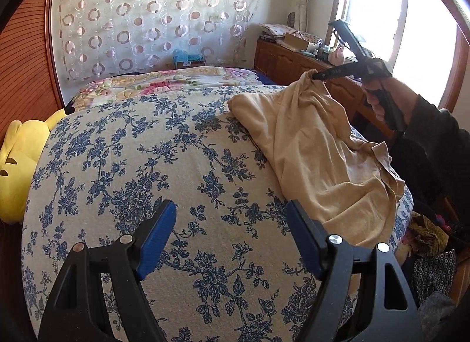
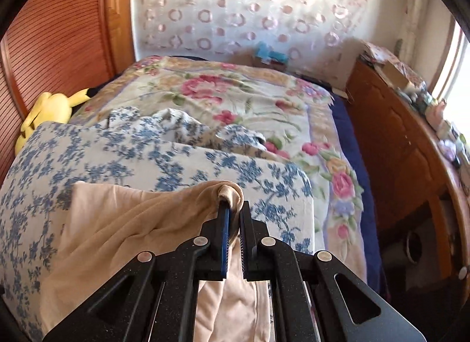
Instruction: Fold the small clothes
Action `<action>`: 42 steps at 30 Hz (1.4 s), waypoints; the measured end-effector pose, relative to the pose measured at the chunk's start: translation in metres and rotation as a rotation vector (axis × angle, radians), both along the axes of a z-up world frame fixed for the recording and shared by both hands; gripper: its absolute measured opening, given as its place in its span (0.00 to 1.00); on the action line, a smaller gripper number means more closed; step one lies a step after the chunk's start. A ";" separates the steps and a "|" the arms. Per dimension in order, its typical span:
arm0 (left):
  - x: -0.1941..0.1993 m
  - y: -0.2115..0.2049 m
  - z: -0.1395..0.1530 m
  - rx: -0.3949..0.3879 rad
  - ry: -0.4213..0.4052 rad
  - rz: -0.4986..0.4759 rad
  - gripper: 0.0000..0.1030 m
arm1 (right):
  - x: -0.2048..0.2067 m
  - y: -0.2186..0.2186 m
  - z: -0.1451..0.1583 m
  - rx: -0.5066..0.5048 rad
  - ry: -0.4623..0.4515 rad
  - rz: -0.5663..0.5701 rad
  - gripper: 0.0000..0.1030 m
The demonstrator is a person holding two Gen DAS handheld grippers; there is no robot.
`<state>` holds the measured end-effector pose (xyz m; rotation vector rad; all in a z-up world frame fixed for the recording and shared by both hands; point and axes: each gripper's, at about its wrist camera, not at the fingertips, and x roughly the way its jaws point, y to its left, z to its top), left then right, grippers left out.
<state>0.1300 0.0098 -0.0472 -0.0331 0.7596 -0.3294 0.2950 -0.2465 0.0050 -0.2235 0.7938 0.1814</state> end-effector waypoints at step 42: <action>0.020 -0.086 -0.003 -0.007 0.027 -0.168 0.75 | -0.191 -0.095 -0.033 0.285 0.032 0.138 0.43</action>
